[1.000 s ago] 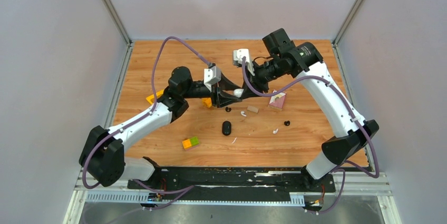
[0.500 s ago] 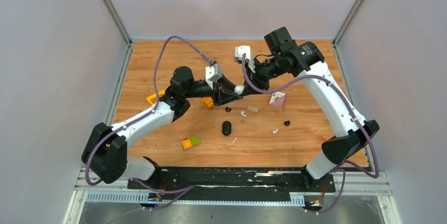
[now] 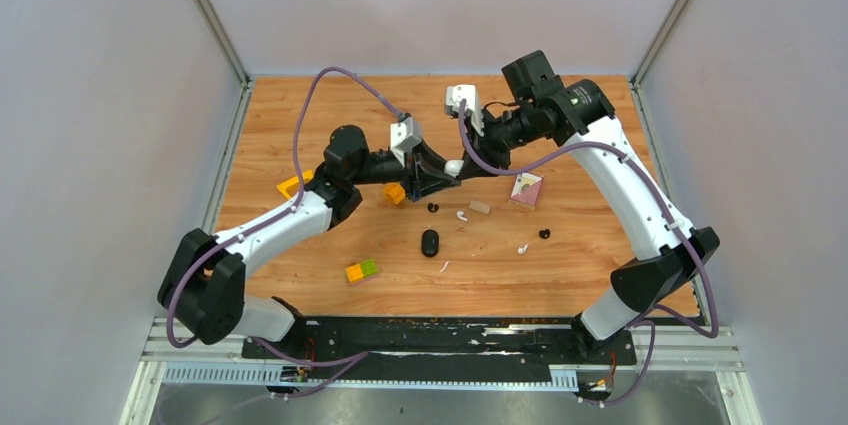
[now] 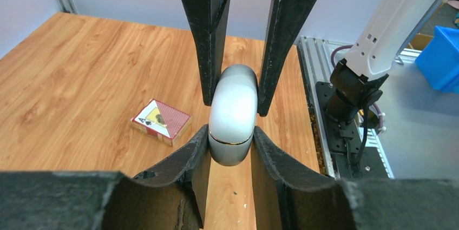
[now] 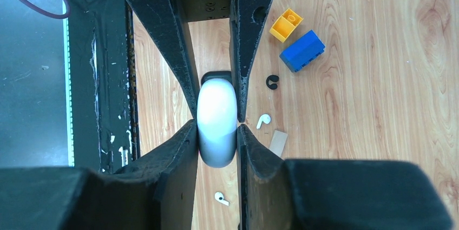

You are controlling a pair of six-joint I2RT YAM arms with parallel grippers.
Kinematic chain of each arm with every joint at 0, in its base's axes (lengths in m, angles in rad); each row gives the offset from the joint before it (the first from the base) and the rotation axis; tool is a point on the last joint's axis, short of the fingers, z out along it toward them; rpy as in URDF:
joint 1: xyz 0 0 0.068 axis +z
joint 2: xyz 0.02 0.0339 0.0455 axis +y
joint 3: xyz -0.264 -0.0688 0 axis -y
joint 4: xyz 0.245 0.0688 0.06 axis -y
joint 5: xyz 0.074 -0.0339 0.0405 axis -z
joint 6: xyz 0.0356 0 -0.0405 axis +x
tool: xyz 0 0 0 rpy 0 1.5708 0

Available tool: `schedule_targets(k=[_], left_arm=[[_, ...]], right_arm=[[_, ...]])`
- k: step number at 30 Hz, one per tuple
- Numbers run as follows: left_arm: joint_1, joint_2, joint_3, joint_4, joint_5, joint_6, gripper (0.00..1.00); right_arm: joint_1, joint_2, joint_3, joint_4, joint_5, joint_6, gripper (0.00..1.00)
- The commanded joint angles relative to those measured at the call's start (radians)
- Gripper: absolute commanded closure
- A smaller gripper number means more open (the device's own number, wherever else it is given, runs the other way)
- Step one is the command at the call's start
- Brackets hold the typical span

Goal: Insert the wireless bluetooth earbuds into the charging case
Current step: Pass from the right arm to the left

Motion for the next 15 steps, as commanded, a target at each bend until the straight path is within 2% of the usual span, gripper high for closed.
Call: schedule_targets(k=[1,4,10,12,15], left_arm=[[0.006,0.003,0.021,0.056,-0.012,-0.032,0.61],[0.005,0.011,0.027,0.056,0.007,-0.031,0.69],[0.015,0.038,0.036,0.102,0.04,-0.066,0.99],[0.015,0.038,0.031,0.112,0.042,-0.062,1.0],[0.016,0.038,0.023,0.118,0.058,-0.038,1.0]], right_arm=[[-0.002,-0.034,-0.018,0.071,0.009,0.043,0.96],[-0.002,-0.035,-0.023,0.083,0.012,0.049,0.96],[-0.002,-0.033,-0.03,0.087,0.02,0.059,0.92],[-0.004,-0.031,-0.03,0.09,0.025,0.079,0.86],[-0.014,-0.024,-0.024,0.086,0.016,0.107,0.69]])
